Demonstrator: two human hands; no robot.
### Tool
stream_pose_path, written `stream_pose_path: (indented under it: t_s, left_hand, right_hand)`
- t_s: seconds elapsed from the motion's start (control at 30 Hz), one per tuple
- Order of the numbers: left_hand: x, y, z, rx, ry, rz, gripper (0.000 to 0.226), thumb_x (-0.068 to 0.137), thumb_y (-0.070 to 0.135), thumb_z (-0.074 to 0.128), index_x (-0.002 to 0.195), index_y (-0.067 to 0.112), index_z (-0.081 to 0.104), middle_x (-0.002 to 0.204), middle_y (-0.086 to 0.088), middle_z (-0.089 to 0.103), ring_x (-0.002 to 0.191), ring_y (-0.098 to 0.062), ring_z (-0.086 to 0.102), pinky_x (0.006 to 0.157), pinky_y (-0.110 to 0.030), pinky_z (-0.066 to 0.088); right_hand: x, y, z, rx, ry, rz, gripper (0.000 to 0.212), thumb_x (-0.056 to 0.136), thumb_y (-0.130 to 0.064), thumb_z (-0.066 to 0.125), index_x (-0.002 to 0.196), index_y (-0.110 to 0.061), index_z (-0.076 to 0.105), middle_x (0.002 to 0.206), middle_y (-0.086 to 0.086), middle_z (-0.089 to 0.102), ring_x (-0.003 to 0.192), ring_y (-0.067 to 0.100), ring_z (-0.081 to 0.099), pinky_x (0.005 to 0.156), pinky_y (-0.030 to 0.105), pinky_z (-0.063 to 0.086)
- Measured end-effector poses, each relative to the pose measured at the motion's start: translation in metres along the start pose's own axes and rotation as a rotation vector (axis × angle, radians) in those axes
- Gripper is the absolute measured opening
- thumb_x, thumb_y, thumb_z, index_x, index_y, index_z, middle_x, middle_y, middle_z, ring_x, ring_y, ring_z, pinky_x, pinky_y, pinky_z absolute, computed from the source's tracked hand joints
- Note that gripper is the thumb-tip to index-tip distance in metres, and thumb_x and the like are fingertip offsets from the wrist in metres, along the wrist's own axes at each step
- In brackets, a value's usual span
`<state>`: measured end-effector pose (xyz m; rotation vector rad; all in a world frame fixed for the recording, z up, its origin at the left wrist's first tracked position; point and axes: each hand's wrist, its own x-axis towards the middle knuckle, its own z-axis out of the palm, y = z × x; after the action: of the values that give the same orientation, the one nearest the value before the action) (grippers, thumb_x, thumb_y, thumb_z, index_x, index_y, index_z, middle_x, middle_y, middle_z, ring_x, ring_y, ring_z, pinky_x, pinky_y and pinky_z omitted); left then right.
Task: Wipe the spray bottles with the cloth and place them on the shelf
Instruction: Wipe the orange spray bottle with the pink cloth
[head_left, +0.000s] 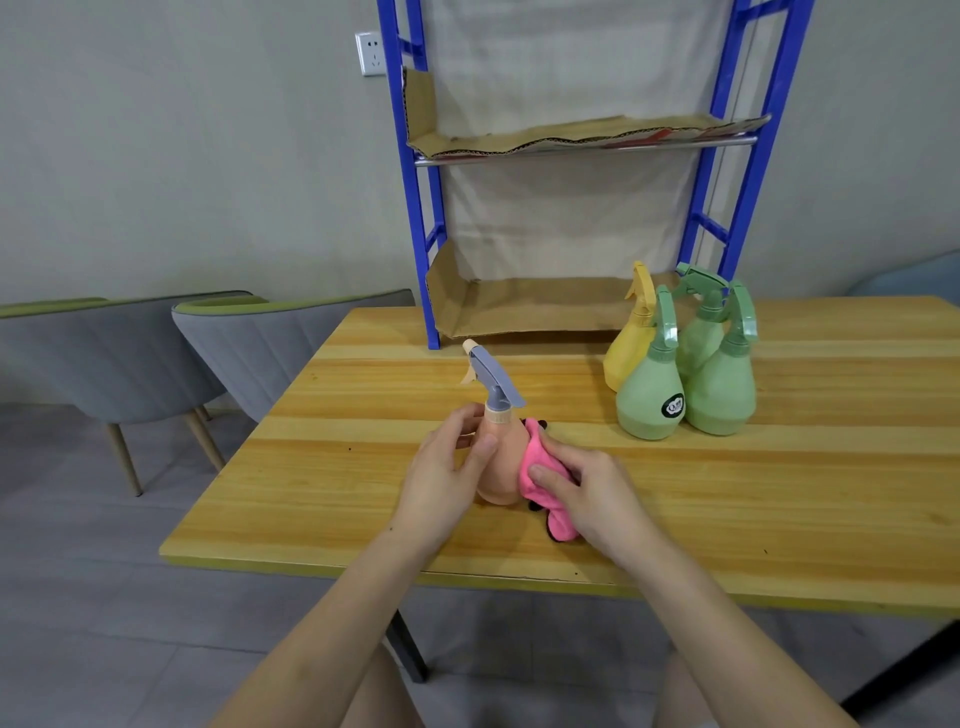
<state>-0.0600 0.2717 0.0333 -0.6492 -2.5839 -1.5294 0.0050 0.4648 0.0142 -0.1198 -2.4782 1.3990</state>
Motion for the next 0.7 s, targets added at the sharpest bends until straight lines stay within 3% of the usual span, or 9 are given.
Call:
stream_pose_path:
  t_s: [0.13,0.23,0.37,0.5,0.57,0.63,0.7]
  left_hand:
    - [0.002,0.003,0.001,0.003,0.001,0.015,0.039,0.101,0.040,0.064,0.139,0.038,0.054,0.130,0.019,0.064,0.120,0.000,0.060,0.102,-0.040,0.055]
    - [0.004,0.002,0.001,0.054,-0.007,0.029,0.041,0.102,0.038,0.063,0.142,0.034,0.054,0.131,0.015,0.058,0.119,-0.003,0.059,0.104,-0.043,0.055]
    - [0.007,-0.002,0.000,0.132,-0.019,0.045,0.044,0.104,0.039,0.058,0.147,0.034,0.052,0.122,0.014,0.053,0.120,-0.010,0.057,0.109,-0.051,0.047]
    - [0.010,-0.002,-0.003,0.123,-0.024,0.042,0.047,0.104,0.032,0.060,0.151,0.027,0.052,0.123,0.009,0.055,0.117,-0.012,0.058,0.106,-0.049,0.051]
    - [0.010,-0.001,-0.004,0.113,-0.021,0.036,0.048,0.105,0.028,0.060,0.152,0.024,0.051,0.123,0.007,0.056,0.118,-0.012,0.058,0.107,-0.047,0.050]
    - [0.008,-0.001,-0.005,0.078,-0.017,0.019,0.048,0.104,0.034,0.059,0.151,0.033,0.049,0.125,0.010,0.059,0.120,-0.007,0.057,0.110,-0.047,0.048]
    - [0.006,-0.002,-0.005,0.058,0.001,-0.003,0.049,0.095,0.057,0.056,0.142,0.049,0.046,0.125,0.020,0.062,0.121,-0.001,0.059,0.111,-0.051,0.047]
  right_hand:
    - [-0.001,-0.002,-0.001,-0.041,0.005,0.011,0.055,0.097,-0.032,0.075,0.148,-0.034,0.057,0.120,-0.003,0.078,0.110,0.014,0.071,0.097,0.036,0.057]
    - [0.004,-0.016,0.001,-0.022,0.046,-0.045,0.053,0.098,-0.033,0.073,0.148,-0.037,0.058,0.105,-0.009,0.079,0.092,0.006,0.070,0.081,0.022,0.056]
    - [0.014,-0.032,0.003,0.050,0.059,-0.092,0.050,0.100,-0.030,0.071,0.148,-0.038,0.058,0.111,-0.013,0.079,0.096,0.009,0.073,0.085,0.030,0.059]
    - [0.006,-0.019,0.002,-0.002,0.017,-0.079,0.054,0.101,-0.029,0.069,0.151,-0.043,0.052,0.102,-0.015,0.078,0.089,0.001,0.069,0.077,0.018,0.054]
    - [0.002,-0.007,0.000,-0.071,-0.024,-0.050,0.056,0.103,-0.029,0.067,0.153,-0.046,0.048,0.102,-0.012,0.077,0.090,0.004,0.068,0.080,0.022,0.055]
    - [0.000,0.002,0.000,-0.136,-0.046,-0.012,0.057,0.103,-0.031,0.066,0.154,-0.044,0.046,0.094,-0.006,0.076,0.083,0.012,0.065,0.081,0.029,0.053]
    - [-0.001,0.004,0.002,-0.145,-0.053,0.002,0.057,0.102,-0.033,0.067,0.155,-0.044,0.046,0.093,-0.005,0.076,0.083,0.013,0.065,0.081,0.032,0.054]
